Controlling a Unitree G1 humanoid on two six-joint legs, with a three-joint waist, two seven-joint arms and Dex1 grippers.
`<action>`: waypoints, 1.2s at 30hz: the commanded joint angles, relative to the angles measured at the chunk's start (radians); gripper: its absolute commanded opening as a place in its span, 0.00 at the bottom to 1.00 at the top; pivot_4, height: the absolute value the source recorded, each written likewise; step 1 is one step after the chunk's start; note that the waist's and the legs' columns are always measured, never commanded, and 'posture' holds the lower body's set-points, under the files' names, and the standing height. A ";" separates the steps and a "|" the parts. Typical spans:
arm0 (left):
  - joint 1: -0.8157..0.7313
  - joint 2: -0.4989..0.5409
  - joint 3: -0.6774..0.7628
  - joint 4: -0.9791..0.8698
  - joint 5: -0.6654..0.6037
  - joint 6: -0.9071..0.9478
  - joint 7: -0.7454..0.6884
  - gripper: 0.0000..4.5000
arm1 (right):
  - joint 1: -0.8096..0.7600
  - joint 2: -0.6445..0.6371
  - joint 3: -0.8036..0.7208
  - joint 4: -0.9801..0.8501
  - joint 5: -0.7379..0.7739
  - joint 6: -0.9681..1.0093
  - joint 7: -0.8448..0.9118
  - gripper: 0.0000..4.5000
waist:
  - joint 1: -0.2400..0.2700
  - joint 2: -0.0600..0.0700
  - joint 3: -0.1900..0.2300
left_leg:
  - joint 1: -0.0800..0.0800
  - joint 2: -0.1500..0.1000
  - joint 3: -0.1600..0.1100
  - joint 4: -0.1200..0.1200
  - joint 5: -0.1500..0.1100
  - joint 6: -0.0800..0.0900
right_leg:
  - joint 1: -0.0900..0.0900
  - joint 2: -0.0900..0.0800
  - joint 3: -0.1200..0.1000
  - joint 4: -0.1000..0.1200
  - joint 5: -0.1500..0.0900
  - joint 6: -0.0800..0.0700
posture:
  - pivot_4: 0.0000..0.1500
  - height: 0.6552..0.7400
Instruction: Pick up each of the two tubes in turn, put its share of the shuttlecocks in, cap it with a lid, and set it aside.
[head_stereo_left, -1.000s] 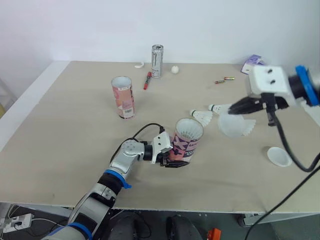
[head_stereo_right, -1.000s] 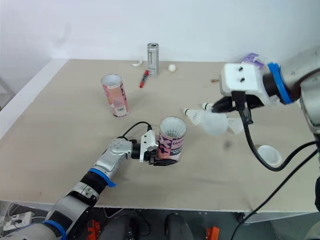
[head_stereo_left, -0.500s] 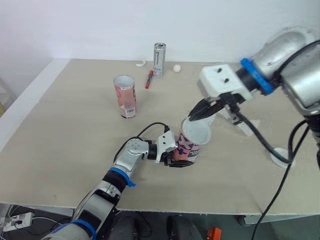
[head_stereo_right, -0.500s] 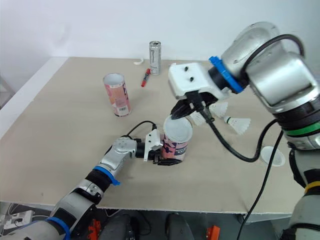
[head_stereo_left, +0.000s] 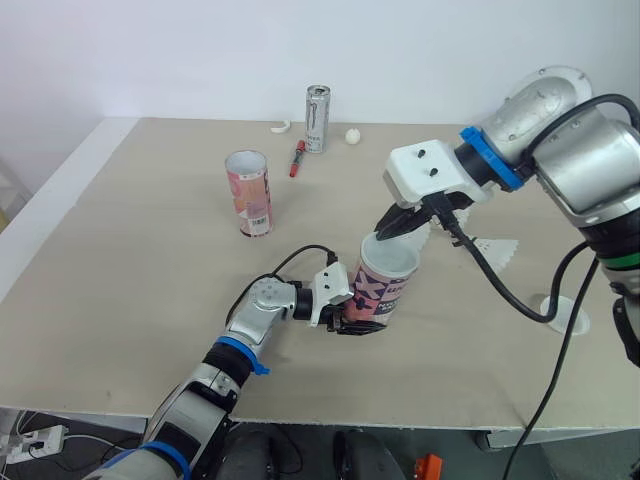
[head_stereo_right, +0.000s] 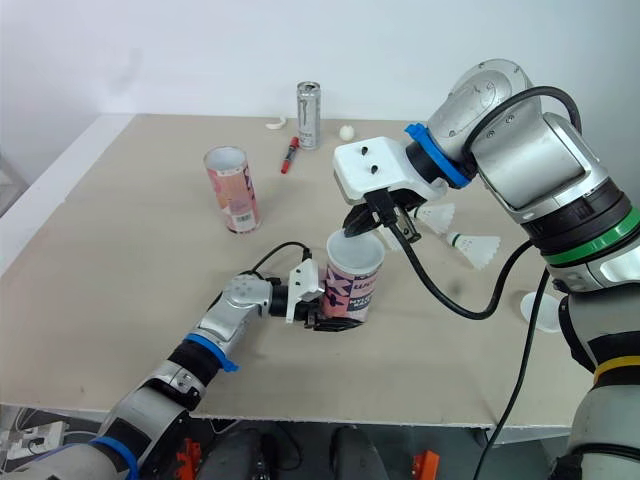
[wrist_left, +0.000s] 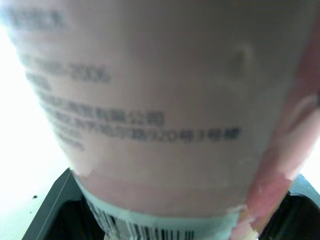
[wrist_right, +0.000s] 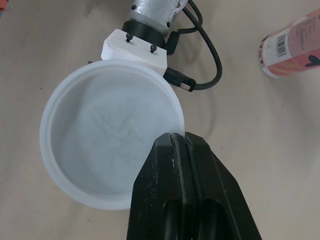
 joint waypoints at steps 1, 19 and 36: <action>0.038 0.016 -0.020 0.032 0.028 0.031 0.001 0.71 | -0.029 -0.016 -0.007 -0.006 -0.002 -0.025 0.046 0.02 | 0.000 0.000 0.000 | 0.000 0.000 0.000 0.000 0.000 0.000 | 0.000 0.000 0.000 0.000 0.000 0.000 | 1.00 1.00; 0.054 0.020 -0.015 0.009 0.023 0.054 0.007 0.71 | -0.005 -0.018 0.015 0.013 -0.025 -0.091 0.046 0.02 | 0.000 0.000 0.000 | 0.000 0.000 0.000 0.000 0.000 0.001 | 0.000 0.000 0.000 0.000 0.000 0.000 | 1.00 1.00; 0.059 0.028 -0.012 -0.001 0.023 0.064 0.007 0.71 | -0.010 -0.020 0.016 0.034 -0.038 -0.128 0.046 0.02 | -0.001 0.000 0.000 | 0.000 0.001 0.000 0.000 0.000 0.001 | 0.000 0.001 0.000 0.000 0.000 -0.001 | 1.00 1.00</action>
